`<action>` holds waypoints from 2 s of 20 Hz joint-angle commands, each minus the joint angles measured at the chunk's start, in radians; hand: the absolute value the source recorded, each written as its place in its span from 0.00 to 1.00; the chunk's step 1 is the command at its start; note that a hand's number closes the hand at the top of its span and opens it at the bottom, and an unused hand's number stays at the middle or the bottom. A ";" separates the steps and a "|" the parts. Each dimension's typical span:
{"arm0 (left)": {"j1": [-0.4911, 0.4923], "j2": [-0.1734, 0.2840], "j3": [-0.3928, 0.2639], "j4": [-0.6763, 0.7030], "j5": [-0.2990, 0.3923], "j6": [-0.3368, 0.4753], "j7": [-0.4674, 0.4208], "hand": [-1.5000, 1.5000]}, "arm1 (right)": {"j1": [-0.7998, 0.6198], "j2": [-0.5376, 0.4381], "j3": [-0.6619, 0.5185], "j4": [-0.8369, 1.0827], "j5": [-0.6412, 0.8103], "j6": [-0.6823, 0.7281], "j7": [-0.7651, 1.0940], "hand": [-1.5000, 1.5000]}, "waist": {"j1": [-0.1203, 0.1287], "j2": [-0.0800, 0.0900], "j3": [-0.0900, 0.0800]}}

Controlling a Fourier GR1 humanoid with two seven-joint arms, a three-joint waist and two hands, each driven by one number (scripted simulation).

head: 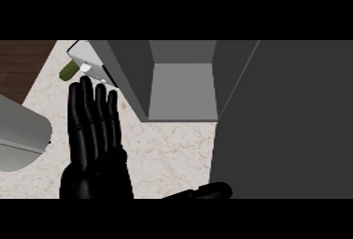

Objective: Pick up the wine, place it into the cabinet and close the cabinet

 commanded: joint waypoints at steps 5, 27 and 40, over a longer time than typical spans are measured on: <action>0.125 0.044 0.081 -0.032 0.048 0.017 -0.058 0.00 | 0.010 -0.014 -0.075 -0.087 -0.081 0.016 0.032 0.00 | -0.001 0.002 0.000; 0.501 0.179 0.236 0.013 0.567 0.081 -0.571 0.00 | -0.141 -0.001 -0.045 -0.119 -0.033 -0.034 0.219 0.00 | 0.003 0.001 -0.003; 0.549 0.086 0.572 0.415 1.025 -0.316 -1.022 0.00 | -0.046 0.047 0.001 -0.107 -0.006 -0.011 0.117 0.00 | -0.001 0.002 -0.002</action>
